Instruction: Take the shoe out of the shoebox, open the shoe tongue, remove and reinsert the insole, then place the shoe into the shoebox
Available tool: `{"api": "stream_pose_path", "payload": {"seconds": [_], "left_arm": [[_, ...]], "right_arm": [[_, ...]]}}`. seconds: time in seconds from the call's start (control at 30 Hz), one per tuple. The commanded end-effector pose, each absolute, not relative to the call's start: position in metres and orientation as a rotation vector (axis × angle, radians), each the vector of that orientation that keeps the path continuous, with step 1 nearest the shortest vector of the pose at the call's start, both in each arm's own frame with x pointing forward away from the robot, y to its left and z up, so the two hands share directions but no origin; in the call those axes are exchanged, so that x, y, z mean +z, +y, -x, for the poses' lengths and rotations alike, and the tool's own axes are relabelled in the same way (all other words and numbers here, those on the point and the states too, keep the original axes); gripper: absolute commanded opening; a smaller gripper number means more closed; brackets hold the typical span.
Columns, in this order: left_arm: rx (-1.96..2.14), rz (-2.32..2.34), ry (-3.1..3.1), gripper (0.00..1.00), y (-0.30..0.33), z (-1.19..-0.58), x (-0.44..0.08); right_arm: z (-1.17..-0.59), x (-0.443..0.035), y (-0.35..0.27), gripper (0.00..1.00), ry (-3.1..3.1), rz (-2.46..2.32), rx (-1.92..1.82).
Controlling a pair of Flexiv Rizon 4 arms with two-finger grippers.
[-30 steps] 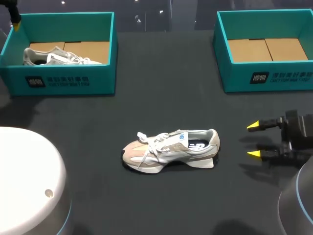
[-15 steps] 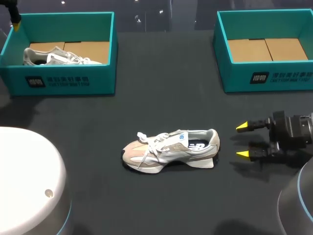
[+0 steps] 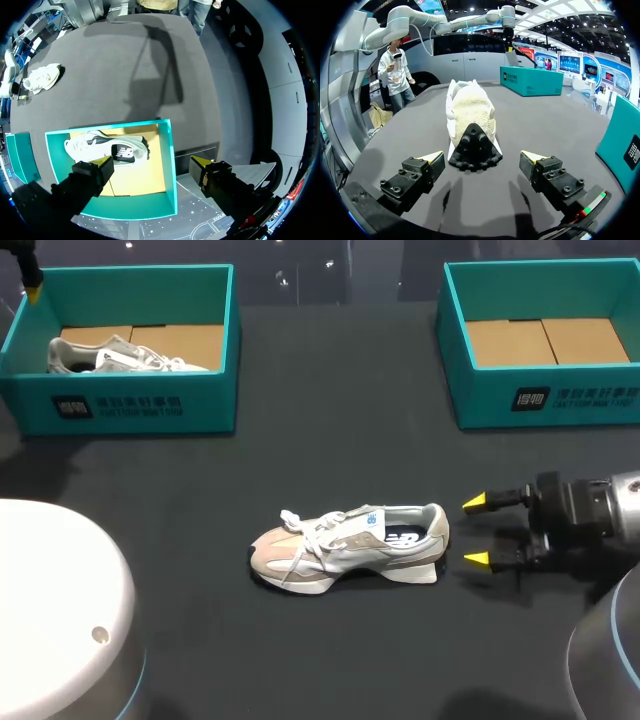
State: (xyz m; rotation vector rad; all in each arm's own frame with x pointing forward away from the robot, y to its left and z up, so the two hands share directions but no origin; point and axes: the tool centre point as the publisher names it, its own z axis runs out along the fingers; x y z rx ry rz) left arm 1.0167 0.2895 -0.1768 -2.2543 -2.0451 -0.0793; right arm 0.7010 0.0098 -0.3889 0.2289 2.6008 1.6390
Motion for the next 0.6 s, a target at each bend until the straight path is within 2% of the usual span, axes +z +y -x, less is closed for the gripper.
{"api": "stream_pose_path", "payload": {"seconds": [0.03, 0.6], "left_arm": [[-0.078, 2.254, -2.043, 1.00, 0.290, -1.018, -0.176], [-0.078, 2.254, -2.043, 1.00, 0.290, -1.018, -0.176]], "right_arm": [[-0.702, -0.394, 0.020, 1.00, 2.598, -0.225, 1.643], [-0.700, -0.395, 0.051, 1.00, 2.591, -0.184, 1.670]]}}
